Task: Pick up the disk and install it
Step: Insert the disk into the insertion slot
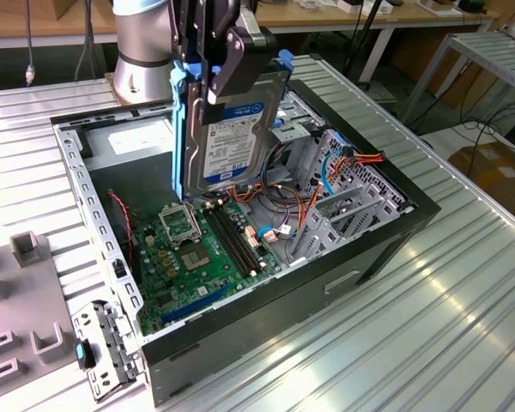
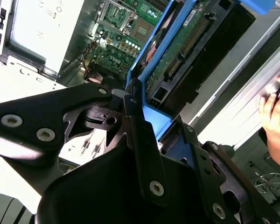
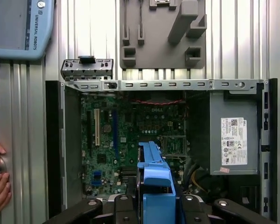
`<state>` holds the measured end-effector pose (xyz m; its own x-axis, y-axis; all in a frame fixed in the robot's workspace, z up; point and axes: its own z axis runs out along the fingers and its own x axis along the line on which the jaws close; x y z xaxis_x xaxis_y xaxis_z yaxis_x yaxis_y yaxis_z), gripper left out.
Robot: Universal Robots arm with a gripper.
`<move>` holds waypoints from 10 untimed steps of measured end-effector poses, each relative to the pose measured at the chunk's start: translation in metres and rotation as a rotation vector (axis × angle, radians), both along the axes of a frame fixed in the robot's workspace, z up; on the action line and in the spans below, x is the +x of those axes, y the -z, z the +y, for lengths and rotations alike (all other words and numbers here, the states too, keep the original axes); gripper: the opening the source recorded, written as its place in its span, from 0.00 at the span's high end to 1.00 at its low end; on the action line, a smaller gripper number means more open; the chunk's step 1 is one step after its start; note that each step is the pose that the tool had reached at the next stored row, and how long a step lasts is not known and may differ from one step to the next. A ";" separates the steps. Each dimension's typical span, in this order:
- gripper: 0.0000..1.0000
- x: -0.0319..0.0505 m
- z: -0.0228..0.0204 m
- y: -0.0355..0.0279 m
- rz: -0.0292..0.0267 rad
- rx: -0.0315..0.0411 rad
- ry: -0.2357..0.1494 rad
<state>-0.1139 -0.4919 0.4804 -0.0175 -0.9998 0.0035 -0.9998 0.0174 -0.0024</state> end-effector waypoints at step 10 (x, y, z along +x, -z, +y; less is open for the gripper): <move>0.63 0.0260 -0.0018 0.0000 0.0008 -0.0001 0.000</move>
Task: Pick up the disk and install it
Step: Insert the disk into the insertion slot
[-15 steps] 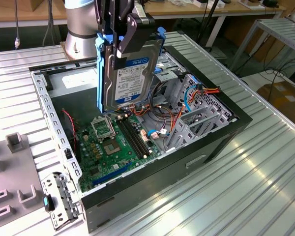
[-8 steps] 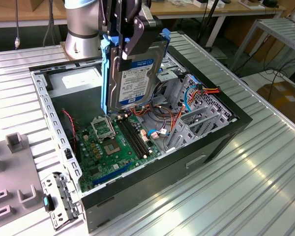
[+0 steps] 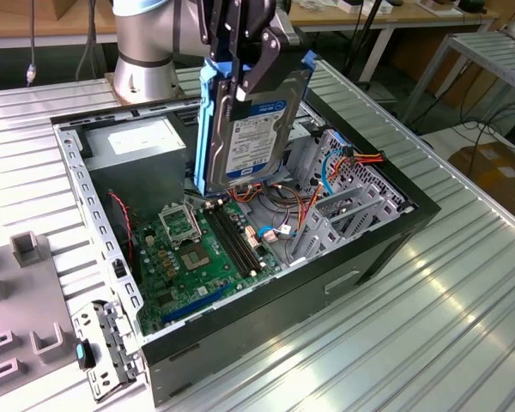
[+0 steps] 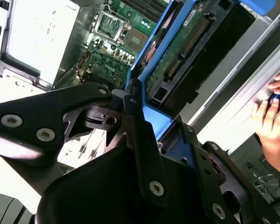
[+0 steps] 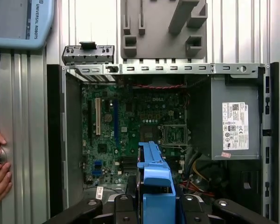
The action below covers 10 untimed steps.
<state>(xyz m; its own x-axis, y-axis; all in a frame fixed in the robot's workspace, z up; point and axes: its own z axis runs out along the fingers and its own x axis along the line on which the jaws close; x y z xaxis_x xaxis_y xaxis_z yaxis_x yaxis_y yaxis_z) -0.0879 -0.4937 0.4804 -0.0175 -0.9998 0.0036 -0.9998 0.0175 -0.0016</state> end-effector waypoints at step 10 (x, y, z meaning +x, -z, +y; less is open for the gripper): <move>0.63 0.0146 -0.0018 0.0001 -0.0001 0.0000 0.000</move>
